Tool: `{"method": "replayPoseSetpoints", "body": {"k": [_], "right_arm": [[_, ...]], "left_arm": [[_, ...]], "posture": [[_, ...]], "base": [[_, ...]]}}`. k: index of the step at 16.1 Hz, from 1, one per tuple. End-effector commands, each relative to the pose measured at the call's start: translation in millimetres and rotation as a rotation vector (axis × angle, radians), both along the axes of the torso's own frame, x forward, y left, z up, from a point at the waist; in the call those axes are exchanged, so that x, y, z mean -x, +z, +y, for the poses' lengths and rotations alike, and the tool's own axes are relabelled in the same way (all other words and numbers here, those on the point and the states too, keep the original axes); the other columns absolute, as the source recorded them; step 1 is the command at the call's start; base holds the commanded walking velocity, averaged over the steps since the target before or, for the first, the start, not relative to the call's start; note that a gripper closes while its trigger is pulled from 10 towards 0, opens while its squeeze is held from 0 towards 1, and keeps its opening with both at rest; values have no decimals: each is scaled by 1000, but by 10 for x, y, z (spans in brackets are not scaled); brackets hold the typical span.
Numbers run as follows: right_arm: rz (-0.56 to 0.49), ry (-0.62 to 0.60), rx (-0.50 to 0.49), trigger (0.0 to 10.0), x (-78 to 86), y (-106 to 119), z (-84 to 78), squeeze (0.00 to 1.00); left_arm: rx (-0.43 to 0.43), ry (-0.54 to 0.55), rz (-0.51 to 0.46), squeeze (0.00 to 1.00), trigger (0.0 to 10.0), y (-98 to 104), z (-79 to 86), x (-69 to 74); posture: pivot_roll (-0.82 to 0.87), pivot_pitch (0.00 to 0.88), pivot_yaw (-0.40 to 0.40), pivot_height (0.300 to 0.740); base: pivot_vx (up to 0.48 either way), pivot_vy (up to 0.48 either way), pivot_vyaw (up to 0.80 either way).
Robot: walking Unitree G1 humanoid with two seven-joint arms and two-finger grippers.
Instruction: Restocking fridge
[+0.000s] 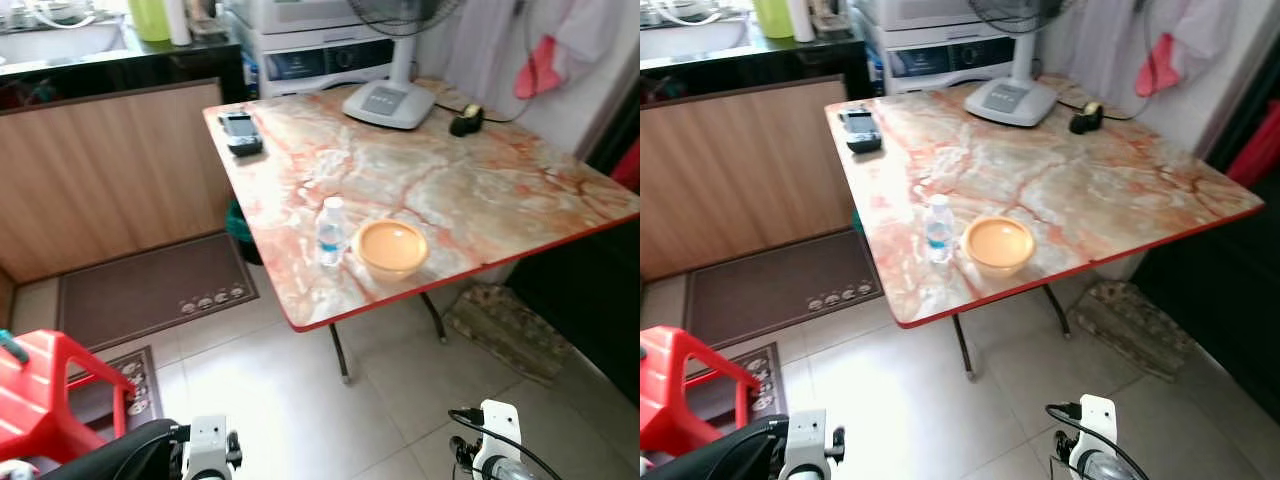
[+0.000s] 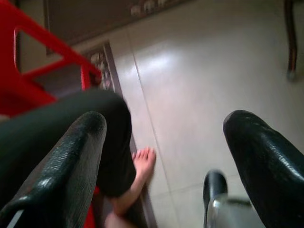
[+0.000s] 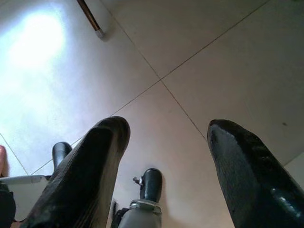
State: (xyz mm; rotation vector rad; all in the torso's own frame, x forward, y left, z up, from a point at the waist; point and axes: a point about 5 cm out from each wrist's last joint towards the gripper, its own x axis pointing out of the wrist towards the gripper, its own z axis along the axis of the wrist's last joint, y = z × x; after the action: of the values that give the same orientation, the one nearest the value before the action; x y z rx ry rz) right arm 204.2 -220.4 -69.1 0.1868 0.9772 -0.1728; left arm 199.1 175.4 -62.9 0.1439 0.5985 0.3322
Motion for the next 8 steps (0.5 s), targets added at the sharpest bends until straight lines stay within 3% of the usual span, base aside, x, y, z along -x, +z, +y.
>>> {"method": "replayPoseSetpoints", "body": {"k": [1,2,6,8], "right_arm": [[4,-13,2,10000,12,0,-29,0],[4,-11,4,10000,10,2,-34,0],[4,-6,7,10000,10,4,-42,0],[3,-5,8,10000,9,5,-46,0]], "left_arm": [[-50,11,-164,0,10000,296,269,-353],[-140,-18,-424,0,10000,960,611,-939],[-246,-54,-646,0,10000,1399,570,-1177],[-215,-82,-735,0,10000,1592,513,-1283]], "posture": [[147,0,-51,740],[148,0,-53,740],[144,0,-54,740],[142,0,-56,740]], "base": [[0,0,0],[0,0,0],[0,0,0],[0,0,0]]}}
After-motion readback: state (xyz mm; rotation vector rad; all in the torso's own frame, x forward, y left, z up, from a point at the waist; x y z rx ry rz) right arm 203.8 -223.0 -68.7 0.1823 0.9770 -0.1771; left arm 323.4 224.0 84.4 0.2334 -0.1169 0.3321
